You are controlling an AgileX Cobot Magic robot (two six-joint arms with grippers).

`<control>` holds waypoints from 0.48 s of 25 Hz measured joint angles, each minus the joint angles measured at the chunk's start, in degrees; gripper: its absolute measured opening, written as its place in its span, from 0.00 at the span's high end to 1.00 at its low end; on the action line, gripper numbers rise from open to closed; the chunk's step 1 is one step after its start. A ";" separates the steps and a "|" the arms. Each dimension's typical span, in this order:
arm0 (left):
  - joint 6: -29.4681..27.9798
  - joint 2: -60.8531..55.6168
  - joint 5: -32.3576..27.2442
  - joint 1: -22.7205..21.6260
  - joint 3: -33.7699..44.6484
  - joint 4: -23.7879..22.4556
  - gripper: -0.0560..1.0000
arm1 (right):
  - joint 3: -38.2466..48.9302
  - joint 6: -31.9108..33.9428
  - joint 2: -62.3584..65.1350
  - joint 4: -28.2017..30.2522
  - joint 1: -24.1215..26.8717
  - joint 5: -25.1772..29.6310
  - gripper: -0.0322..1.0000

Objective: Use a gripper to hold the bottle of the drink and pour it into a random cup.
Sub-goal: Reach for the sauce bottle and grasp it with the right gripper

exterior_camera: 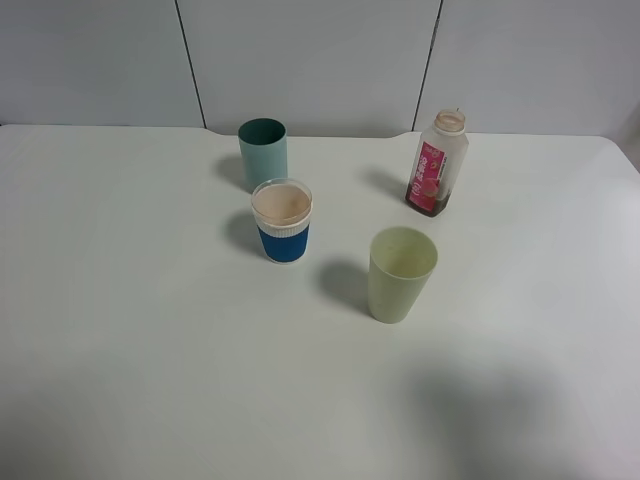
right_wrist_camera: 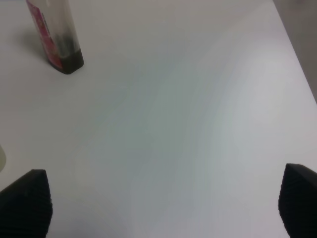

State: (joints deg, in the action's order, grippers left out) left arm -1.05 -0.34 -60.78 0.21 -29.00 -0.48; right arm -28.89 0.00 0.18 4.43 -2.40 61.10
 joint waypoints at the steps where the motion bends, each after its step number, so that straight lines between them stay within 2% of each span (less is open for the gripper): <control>1: 0.00 0.00 0.00 0.00 0.00 0.00 0.07 | 0.00 0.00 0.00 0.00 0.00 0.00 0.10; 12: 0.00 0.00 0.00 0.00 0.00 0.00 0.07 | 0.00 0.00 0.00 0.00 0.00 0.00 0.10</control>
State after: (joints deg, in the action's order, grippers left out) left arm -1.05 -0.34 -60.78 0.21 -29.00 -0.48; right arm -28.89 0.00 0.18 4.43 -2.40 61.10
